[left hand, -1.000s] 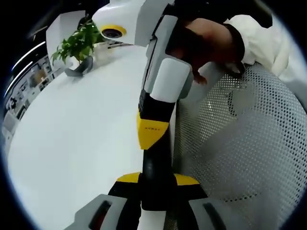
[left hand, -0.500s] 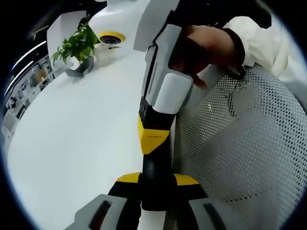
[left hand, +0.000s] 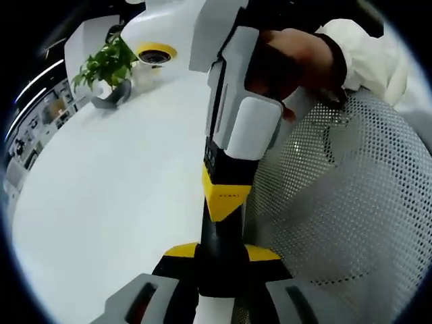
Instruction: Press the specified remote control buttons in sequence, fully releasing each button before pressing the next.
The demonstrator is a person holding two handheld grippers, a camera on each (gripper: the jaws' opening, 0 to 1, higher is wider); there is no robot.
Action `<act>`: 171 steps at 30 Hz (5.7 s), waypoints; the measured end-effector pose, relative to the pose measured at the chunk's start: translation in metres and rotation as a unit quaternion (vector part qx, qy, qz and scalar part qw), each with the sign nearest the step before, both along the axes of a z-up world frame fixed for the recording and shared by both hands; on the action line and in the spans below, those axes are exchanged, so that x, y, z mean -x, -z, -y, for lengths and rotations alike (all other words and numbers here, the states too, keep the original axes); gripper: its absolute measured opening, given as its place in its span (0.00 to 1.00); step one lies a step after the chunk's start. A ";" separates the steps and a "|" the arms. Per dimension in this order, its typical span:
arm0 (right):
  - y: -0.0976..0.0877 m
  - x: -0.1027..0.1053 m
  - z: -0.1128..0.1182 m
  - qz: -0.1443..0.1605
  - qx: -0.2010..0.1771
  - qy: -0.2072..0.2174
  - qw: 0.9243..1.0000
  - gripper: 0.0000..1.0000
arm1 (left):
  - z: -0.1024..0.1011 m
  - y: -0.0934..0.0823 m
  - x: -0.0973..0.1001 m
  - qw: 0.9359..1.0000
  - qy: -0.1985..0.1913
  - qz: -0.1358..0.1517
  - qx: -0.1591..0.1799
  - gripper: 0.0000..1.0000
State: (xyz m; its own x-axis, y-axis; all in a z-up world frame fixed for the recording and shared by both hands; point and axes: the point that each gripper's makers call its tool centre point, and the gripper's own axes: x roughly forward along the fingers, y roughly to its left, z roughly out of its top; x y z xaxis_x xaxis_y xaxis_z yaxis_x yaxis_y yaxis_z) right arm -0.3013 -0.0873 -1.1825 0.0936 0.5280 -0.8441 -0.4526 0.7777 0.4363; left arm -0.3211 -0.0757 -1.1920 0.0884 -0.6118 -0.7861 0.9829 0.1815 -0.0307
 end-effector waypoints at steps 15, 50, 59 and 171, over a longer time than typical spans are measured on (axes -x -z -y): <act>0.002 -0.001 0.002 -0.001 0.007 0.005 1.000 0.00 | 0.000 0.000 0.000 1.000 0.007 0.007 -0.006 0.24; -0.008 -0.003 0.008 -0.014 -0.020 0.046 0.999 0.00 | -0.007 0.002 -0.012 1.000 -0.030 0.005 -0.004 0.31; -0.002 -0.001 0.007 -0.028 -0.015 0.043 0.999 0.00 | -0.009 0.002 -0.014 0.999 -0.025 0.014 0.025 0.25; -0.005 0.003 -0.015 -0.017 -0.054 -0.002 0.998 0.00 | -0.007 0.000 -0.012 1.000 -0.014 0.008 -0.003 0.24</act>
State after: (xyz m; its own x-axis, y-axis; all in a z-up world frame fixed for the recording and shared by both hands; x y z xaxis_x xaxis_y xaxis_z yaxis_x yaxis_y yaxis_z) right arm -0.3040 -0.0719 -1.1780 0.0639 0.6166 -0.7847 -0.4390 0.7235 0.5328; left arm -0.3090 -0.0688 -1.1921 0.1190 -0.6035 -0.7884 0.9777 0.2097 -0.0129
